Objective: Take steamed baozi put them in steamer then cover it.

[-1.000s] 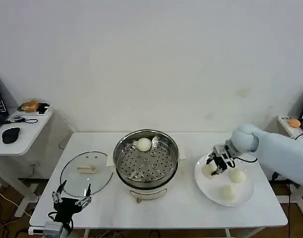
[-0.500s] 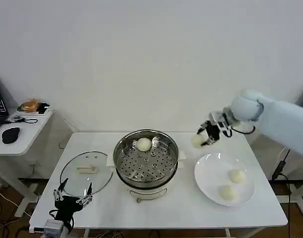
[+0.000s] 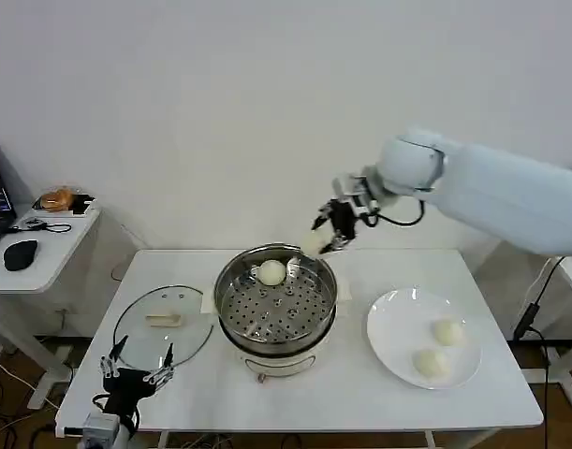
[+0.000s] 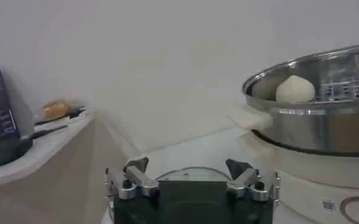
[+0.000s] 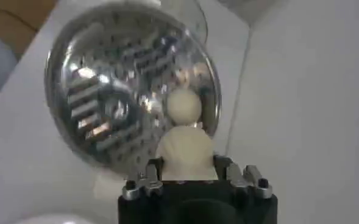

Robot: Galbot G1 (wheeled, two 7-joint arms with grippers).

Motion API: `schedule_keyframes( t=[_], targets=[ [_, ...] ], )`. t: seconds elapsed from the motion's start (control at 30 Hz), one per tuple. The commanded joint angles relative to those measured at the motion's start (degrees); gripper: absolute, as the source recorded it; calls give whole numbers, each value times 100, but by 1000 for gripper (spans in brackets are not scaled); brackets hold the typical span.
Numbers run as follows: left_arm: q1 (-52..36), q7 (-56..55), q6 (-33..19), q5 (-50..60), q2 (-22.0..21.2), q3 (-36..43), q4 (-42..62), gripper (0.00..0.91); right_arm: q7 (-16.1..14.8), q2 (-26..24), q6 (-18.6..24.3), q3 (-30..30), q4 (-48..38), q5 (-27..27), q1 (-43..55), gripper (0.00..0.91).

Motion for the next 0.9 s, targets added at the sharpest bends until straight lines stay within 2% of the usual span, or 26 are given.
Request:
schedule_keyframes(
  t=[0.03,0.3,0.5,0.9],
  targets=[
    [3,2,-1,-6,-9,-63,-22,907,177,1224,-360,-114,-307,705,-416,584],
    [2,3,-6,-13,-13,-114,-32,907,257,1739,-543,-33,-851,935,-944,584],
    [6,2,-6,-11,-19,-89,-44,907,265,1905,-661,-20,-1146,646,-1155,584],
    [-6,7,-11,-19,9,-88,-25,907,290,2104,-690,60,-1575,456,-1328,595]
  ],
)
